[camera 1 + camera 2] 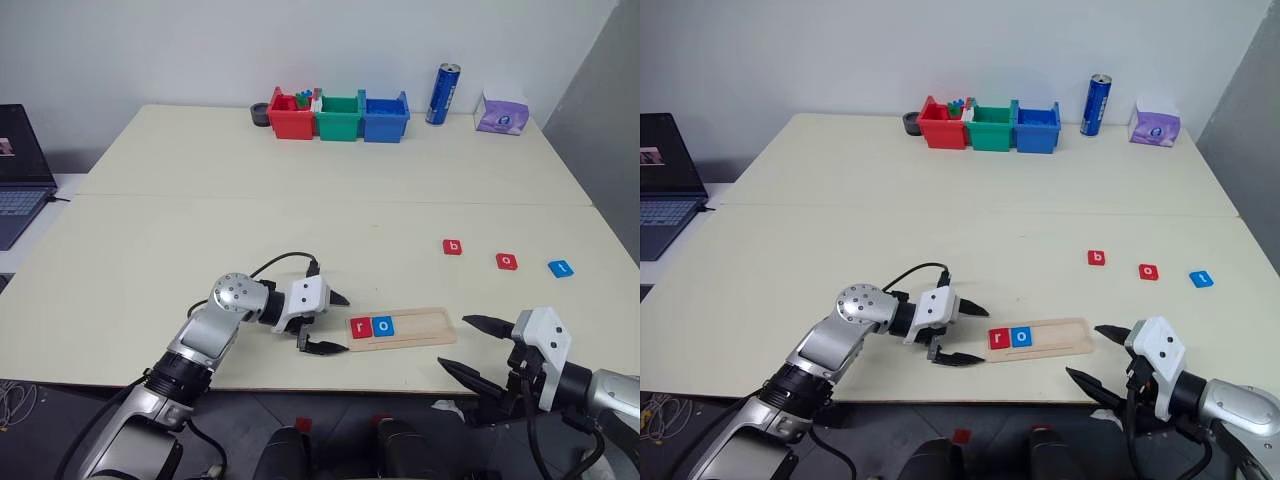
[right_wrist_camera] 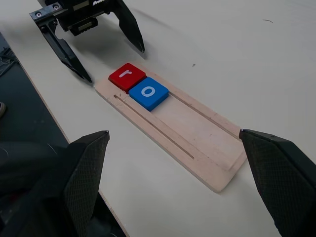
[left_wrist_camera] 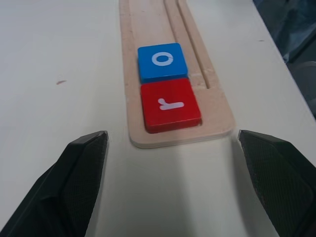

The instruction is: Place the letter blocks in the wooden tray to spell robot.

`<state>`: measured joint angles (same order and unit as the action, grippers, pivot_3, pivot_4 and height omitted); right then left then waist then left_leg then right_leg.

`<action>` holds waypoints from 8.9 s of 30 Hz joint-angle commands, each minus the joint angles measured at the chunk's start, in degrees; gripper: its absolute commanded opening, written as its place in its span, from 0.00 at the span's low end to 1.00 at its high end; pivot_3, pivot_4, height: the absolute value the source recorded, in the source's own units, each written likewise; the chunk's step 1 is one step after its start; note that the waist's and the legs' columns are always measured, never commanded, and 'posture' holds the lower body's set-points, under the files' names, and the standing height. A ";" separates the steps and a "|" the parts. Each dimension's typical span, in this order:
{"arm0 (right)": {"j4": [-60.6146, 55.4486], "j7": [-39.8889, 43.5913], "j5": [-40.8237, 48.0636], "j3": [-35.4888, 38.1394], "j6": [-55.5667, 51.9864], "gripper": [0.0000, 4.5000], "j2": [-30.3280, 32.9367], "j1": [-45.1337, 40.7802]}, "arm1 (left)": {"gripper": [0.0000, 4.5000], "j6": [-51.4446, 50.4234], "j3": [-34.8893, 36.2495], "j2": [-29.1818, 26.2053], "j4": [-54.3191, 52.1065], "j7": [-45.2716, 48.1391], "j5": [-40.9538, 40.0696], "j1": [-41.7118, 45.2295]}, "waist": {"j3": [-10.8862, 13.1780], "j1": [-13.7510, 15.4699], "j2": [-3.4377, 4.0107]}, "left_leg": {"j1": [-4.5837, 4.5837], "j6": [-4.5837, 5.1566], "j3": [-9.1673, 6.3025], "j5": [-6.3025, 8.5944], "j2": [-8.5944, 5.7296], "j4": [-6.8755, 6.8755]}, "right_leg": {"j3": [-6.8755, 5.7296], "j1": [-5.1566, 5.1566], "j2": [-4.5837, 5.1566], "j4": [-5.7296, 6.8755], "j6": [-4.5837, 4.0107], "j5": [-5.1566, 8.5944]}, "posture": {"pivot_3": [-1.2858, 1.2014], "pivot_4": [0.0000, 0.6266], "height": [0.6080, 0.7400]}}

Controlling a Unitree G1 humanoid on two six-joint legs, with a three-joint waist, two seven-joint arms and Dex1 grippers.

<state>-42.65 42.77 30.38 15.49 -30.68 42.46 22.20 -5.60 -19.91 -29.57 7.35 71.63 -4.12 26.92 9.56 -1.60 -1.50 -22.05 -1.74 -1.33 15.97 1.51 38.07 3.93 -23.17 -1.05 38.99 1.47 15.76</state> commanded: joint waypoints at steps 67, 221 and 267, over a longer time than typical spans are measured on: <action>-0.48 -42.13 -21.04 -6.15 -24.16 0.32 -29.56 -13.35 | 1.00 -7.44 15.06 -13.62 -16.27 3.56 -17.45 -14.31 | 0.02 -0.22 0.18 | -0.40 0.00 -0.17 0.01 0.16 -0.13 | 0.01 -0.39 0.11 0.03 -0.14 0.01 | 0.52 0.24 1.00; 21.16 1.09 -25.99 -11.51 -0.89 1.00 3.87 -24.84 | 1.00 2.87 10.70 -11.56 -10.27 0.13 -10.82 -14.50 | 0.32 -0.22 0.07 | 0.04 0.01 0.06 0.01 0.10 -0.02 | -0.02 -0.06 0.06 0.03 -0.11 -0.03 | 0.52 0.24 1.00; 13.63 -2.79 -19.69 -9.53 -8.92 1.00 4.00 -24.86 | 1.00 3.80 10.73 -11.40 -8.90 -0.15 -10.10 -13.66 | 0.33 -0.19 0.05 | 0.03 0.01 0.01 0.01 0.11 -0.02 | -0.02 -0.05 0.04 0.03 -0.10 -0.03 | 0.52 0.24 1.00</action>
<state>-30.05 42.68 12.68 5.31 -41.01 46.53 -1.20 -1.99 -9.32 -41.13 -0.08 71.68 -14.13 12.17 9.88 -1.80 -1.44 -22.03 -1.73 -1.31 15.97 1.60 38.09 3.93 -23.22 -1.00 39.03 1.38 15.72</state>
